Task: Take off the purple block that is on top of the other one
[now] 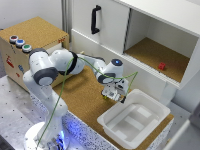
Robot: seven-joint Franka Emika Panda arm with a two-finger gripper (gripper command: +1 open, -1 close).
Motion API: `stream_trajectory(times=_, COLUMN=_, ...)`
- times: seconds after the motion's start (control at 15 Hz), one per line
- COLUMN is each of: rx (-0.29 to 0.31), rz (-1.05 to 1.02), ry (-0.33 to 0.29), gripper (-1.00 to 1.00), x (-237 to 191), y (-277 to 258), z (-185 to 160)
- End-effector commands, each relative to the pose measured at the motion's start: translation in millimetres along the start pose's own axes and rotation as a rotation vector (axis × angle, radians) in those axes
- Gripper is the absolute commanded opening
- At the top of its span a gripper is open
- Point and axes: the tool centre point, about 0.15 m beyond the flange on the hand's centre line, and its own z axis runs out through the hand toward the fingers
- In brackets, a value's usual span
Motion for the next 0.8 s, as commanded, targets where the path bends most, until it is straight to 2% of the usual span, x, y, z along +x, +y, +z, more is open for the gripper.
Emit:
stream_trajectory(times=0.0, rx=0.060, rz=0.042, ry=-0.064, gripper=-1.00, x=38, y=6, z=15)
stream_trajectory(times=0.47, rx=0.051, rz=0.026, ry=-0.128, gripper=-1.00, x=22, y=-31, z=16)
stream_trajectory(times=0.67, rx=0.046, rz=0.044, ry=-0.129, gripper=-1.00, x=16, y=-44, z=6)
stream_trajectory(times=0.73, rx=0.027, rz=0.043, ry=-0.125, gripper=-1.00, x=13, y=-50, z=-2)
